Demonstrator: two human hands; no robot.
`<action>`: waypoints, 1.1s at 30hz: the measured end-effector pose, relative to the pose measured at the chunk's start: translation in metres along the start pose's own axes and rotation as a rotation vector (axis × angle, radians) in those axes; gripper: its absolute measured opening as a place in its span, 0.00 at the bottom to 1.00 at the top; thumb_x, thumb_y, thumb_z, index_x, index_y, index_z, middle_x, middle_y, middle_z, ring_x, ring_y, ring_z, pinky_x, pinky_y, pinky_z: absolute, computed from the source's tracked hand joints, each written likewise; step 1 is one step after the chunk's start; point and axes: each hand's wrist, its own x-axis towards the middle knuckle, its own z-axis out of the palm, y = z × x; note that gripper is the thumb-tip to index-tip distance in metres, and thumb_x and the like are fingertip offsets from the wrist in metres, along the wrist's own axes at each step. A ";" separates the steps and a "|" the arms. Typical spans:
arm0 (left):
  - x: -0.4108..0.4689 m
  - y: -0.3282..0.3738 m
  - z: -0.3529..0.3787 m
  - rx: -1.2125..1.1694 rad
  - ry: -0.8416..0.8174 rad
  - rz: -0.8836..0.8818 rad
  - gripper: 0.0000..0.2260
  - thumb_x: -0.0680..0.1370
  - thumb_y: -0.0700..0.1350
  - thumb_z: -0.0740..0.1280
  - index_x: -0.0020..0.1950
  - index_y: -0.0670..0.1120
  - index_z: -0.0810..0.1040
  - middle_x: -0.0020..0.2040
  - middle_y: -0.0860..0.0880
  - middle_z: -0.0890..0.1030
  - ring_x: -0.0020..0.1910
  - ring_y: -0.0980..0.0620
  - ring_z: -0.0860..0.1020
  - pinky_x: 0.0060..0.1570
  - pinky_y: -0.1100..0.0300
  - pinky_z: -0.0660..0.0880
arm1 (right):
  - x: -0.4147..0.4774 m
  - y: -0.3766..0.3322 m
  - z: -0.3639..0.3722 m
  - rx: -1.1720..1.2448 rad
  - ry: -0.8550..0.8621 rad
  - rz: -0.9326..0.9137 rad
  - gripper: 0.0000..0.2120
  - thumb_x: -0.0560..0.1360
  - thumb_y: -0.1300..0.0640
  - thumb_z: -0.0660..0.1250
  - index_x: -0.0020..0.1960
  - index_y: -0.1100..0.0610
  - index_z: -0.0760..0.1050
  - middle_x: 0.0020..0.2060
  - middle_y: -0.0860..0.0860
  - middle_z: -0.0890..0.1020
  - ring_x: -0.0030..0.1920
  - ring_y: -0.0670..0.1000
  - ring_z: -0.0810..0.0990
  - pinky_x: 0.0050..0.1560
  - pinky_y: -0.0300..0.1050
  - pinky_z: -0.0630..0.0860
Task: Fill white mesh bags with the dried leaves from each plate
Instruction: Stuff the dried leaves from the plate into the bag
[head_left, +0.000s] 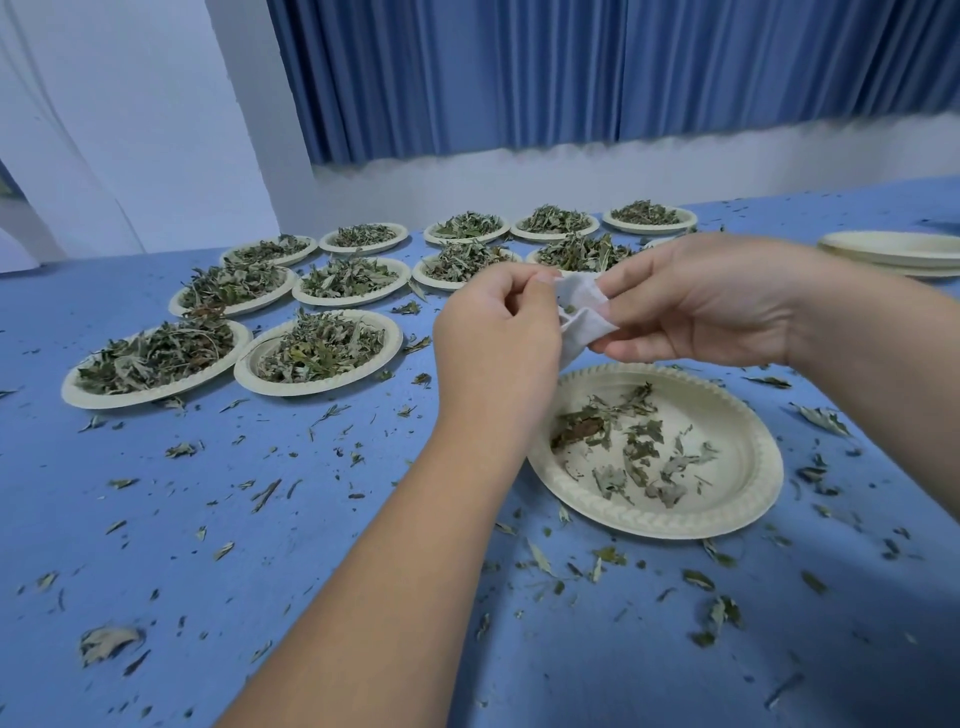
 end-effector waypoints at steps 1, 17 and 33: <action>-0.001 0.001 -0.001 -0.007 -0.001 0.001 0.08 0.79 0.43 0.65 0.43 0.50 0.83 0.36 0.52 0.81 0.36 0.57 0.78 0.35 0.69 0.73 | 0.000 0.000 0.001 0.014 0.029 -0.003 0.17 0.60 0.65 0.71 0.48 0.65 0.78 0.39 0.56 0.83 0.35 0.48 0.83 0.33 0.36 0.79; -0.002 0.005 0.000 -0.211 -0.088 -0.106 0.09 0.79 0.41 0.65 0.43 0.48 0.83 0.29 0.56 0.75 0.27 0.55 0.71 0.36 0.54 0.70 | 0.018 0.011 0.017 0.059 -0.035 0.051 0.12 0.73 0.69 0.64 0.46 0.53 0.78 0.31 0.50 0.80 0.28 0.45 0.78 0.22 0.32 0.72; 0.007 -0.006 -0.007 -0.071 -0.009 -0.053 0.09 0.80 0.43 0.64 0.44 0.47 0.82 0.33 0.54 0.78 0.34 0.55 0.76 0.36 0.59 0.75 | 0.031 0.016 0.016 -0.241 0.162 -0.071 0.05 0.68 0.62 0.71 0.39 0.57 0.75 0.31 0.50 0.80 0.28 0.48 0.73 0.26 0.38 0.67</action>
